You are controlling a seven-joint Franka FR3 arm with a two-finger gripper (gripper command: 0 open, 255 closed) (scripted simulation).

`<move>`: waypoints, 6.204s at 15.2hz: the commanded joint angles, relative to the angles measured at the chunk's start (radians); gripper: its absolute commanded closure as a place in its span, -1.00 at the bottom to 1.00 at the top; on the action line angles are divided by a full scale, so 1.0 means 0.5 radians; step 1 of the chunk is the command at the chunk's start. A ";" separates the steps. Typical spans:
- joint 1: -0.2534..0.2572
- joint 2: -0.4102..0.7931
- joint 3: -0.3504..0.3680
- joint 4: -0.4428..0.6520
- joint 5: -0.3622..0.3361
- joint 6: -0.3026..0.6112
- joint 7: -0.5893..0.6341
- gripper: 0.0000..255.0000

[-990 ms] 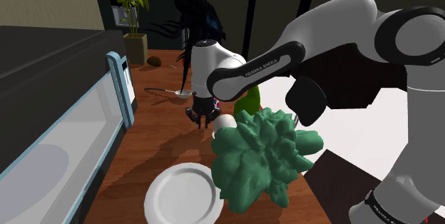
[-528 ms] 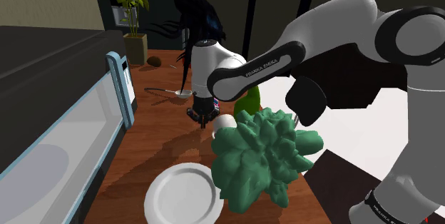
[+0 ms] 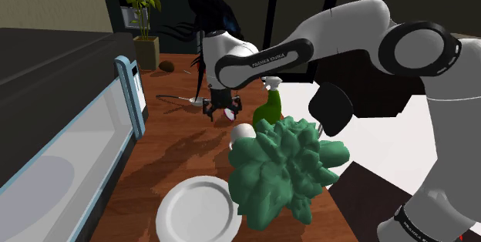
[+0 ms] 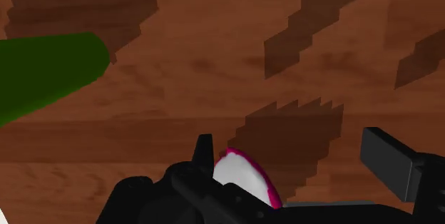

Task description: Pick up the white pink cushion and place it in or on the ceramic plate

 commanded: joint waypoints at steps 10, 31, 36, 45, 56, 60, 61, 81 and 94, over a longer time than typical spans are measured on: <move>0.021 0.345 -0.133 0.599 -0.100 -0.415 -0.164 -1.00; 0.007 0.340 -0.135 0.550 -0.103 -0.371 -0.160 1.00; 0.015 0.309 -0.129 0.632 -0.089 -0.479 -0.189 1.00; 0.042 0.286 -0.124 0.837 -0.074 -0.696 -0.245 1.00; 0.169 -0.095 0.000 0.261 0.006 -0.577 0.105 1.00; 0.248 -0.195 0.056 0.109 0.039 -0.554 0.259 1.00; 0.269 -0.215 0.070 0.079 0.047 -0.551 0.297 1.00; 0.867 -0.194 0.333 0.094 0.115 -0.691 1.116 1.00; 0.856 -0.107 0.306 -0.135 0.064 -0.392 1.171 1.00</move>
